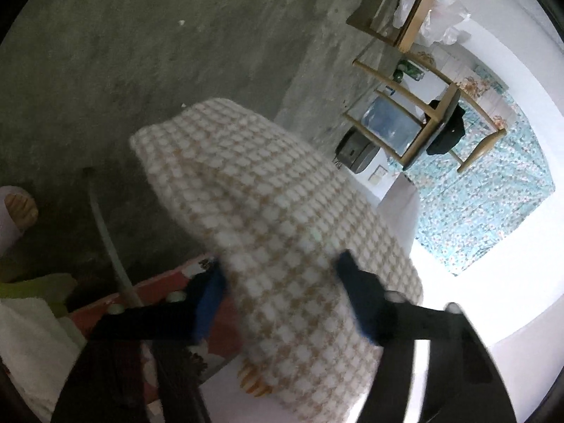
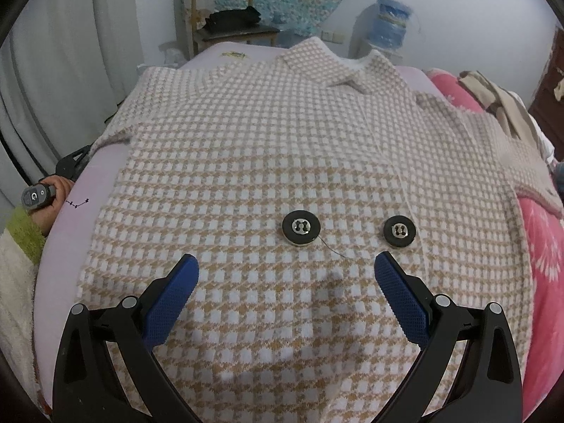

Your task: Fold large clothes

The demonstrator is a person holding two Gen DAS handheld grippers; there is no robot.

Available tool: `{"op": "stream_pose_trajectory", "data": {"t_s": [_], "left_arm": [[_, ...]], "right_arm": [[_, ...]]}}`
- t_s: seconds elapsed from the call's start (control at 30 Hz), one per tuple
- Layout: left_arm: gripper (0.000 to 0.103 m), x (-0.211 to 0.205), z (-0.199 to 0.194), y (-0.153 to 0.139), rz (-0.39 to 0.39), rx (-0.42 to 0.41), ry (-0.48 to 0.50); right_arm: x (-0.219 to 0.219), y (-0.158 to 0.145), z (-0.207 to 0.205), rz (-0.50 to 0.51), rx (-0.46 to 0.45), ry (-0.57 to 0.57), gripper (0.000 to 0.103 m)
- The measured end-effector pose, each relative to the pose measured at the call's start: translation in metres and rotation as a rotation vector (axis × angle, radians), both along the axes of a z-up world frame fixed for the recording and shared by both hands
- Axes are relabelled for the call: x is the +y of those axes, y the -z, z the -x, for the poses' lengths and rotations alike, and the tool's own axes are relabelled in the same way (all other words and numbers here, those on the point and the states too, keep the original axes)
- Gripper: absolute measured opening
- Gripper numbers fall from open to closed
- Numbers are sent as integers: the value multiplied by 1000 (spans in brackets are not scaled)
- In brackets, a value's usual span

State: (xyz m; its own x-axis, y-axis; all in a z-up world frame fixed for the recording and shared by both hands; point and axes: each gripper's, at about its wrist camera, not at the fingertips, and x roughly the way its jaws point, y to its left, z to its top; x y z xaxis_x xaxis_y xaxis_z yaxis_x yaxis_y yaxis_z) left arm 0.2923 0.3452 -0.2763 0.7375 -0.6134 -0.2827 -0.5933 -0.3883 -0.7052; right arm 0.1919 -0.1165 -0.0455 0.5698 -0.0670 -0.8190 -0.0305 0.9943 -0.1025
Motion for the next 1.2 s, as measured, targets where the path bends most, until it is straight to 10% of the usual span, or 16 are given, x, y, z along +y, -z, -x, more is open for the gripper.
{"op": "stream_pose_trajectory", "data": {"t_s": [0.17, 0.4, 0.63, 0.83, 1.0, 1.2], "left_arm": [[18, 14, -5, -19, -86, -33, -25], [11, 42, -5, -87, -357, -63, -50], [11, -2, -1, -272, -937, -338, 54], [11, -152, 13, -392, -1262, -706, 342], [15, -288, 27, -385, -1397, -822, 673], [68, -362, 37, -323, -1473, -782, 928]], "right_arm": [[-1, 0, -2, 3, -2, 8, 95], [-9, -4, 0, -5, -12, 19, 95], [-27, -14, 8, -30, -48, 48, 95], [-53, -21, 22, -41, -71, 113, 95], [-84, -22, 41, -51, -82, 193, 95], [-112, -11, 50, -72, -50, 243, 95]]}}
